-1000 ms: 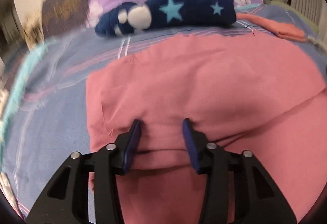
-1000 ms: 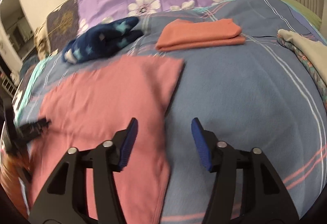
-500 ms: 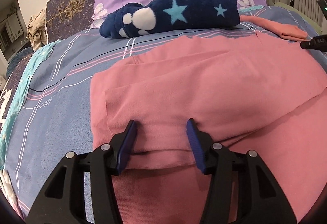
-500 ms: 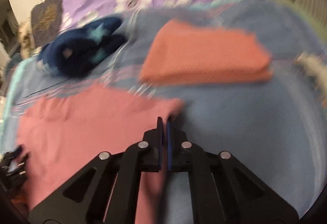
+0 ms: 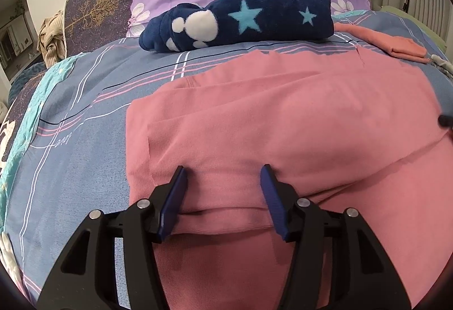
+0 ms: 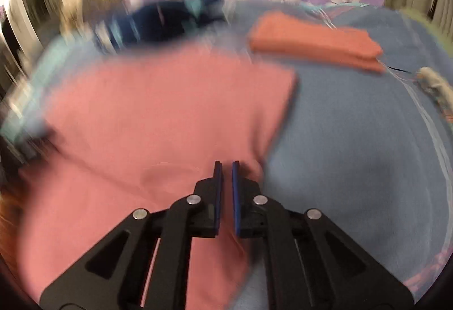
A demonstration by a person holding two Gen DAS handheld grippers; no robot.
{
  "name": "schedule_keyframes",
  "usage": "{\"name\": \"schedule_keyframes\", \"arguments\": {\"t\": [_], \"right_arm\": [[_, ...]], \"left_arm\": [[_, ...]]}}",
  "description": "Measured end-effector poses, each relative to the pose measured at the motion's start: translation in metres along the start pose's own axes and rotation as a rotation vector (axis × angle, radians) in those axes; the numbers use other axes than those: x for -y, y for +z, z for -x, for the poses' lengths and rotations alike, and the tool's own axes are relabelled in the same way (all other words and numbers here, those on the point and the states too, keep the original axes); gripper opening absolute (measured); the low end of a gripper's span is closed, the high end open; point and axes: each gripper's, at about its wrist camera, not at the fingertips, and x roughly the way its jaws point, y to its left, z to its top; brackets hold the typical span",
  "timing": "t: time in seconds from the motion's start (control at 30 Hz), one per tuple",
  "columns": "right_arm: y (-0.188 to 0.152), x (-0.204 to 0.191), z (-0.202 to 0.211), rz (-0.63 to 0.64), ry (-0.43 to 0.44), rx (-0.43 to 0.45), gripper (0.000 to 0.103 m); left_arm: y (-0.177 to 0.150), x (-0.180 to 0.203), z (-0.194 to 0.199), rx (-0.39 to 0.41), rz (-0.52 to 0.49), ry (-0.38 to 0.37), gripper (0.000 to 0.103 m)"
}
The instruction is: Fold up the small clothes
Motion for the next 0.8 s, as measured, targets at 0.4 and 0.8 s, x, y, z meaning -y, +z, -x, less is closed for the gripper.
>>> {"name": "schedule_keyframes", "arguments": {"t": [0.4, 0.8], "right_arm": [[-0.06, 0.007, 0.073, -0.108, 0.062, 0.049, 0.036], [-0.114, 0.001, 0.097, -0.179, 0.175, 0.026, 0.041]], "left_arm": [[-0.058, -0.067, 0.075, 0.04, 0.2, -0.179, 0.076], [-0.141, -0.043, 0.118, 0.003, 0.034, -0.338, 0.086]]}}
